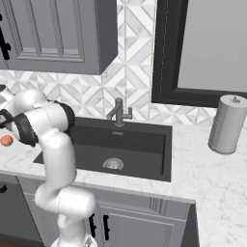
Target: Put the colander in the sink, put the peach in the colander, and turn on the sink faucet and pour water over the colander.
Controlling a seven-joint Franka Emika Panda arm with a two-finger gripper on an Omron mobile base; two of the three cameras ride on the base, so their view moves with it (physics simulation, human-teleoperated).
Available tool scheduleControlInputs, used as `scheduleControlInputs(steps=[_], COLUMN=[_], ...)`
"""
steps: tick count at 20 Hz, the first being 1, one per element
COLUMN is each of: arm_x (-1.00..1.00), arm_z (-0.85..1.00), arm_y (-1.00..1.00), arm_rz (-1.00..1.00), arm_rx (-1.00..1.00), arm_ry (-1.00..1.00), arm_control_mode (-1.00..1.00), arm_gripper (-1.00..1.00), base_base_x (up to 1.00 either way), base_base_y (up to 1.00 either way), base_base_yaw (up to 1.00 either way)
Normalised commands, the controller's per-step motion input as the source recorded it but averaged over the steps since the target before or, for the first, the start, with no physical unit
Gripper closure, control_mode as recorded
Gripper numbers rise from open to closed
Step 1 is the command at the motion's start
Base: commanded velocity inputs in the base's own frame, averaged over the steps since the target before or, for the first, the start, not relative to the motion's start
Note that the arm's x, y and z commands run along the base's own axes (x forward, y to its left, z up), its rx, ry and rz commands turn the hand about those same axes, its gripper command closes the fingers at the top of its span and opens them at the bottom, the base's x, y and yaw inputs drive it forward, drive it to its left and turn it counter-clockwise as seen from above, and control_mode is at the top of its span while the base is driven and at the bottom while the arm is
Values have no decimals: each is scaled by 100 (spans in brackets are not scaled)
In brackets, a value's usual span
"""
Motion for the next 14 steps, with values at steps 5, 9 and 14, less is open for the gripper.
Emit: scheduleControlInputs(steps=[5, 9, 14], arm_x=[30, 26, 20], arm_z=[-3, -15, -23], arm_y=[23, 11, 3], arm_rz=[-1, 0, 0], arm_rx=[0, 0, 0], arm_ry=[0, 0, 0], arm_control_mode=[-100, -100, -100], arm_gripper=[-100, -100, -100], base_base_x=[0, 0, 0], base_base_y=[0, 0, 0], base_base_yaw=[0, 0, 0])
